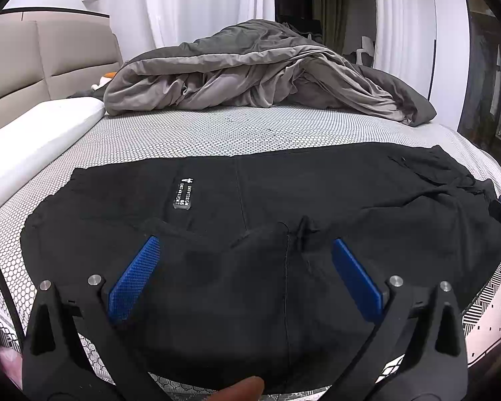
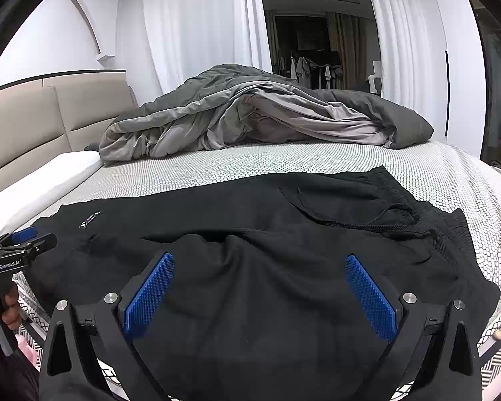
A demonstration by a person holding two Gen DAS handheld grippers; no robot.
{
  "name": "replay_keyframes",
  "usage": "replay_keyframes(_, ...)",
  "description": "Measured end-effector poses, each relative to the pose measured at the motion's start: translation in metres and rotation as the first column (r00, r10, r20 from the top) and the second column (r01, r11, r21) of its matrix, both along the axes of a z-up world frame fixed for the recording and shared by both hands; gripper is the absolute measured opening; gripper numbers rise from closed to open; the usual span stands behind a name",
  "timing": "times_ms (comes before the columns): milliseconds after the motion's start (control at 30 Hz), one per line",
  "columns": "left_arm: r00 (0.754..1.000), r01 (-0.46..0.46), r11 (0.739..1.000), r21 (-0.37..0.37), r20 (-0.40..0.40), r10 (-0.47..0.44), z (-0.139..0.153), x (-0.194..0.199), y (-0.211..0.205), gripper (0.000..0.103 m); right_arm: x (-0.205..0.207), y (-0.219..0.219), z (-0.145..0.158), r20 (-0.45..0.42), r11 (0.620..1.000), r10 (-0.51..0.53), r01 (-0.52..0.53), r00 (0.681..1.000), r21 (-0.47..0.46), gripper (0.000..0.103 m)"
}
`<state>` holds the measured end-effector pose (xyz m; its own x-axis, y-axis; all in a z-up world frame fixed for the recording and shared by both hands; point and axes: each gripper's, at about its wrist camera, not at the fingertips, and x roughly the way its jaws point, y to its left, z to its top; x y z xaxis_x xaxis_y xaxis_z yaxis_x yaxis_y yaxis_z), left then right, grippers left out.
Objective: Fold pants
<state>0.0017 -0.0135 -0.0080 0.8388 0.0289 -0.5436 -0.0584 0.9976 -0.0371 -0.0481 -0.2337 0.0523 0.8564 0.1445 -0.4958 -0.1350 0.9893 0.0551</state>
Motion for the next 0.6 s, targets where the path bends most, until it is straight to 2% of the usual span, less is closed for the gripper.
replay_keyframes(600,1.0,-0.002,1.0,0.002,0.001,0.002,0.0005,0.0,0.0005,0.102,0.0024,0.0008,-0.0006,-0.001,1.0,-0.001,0.001,1.0,-0.004,0.103)
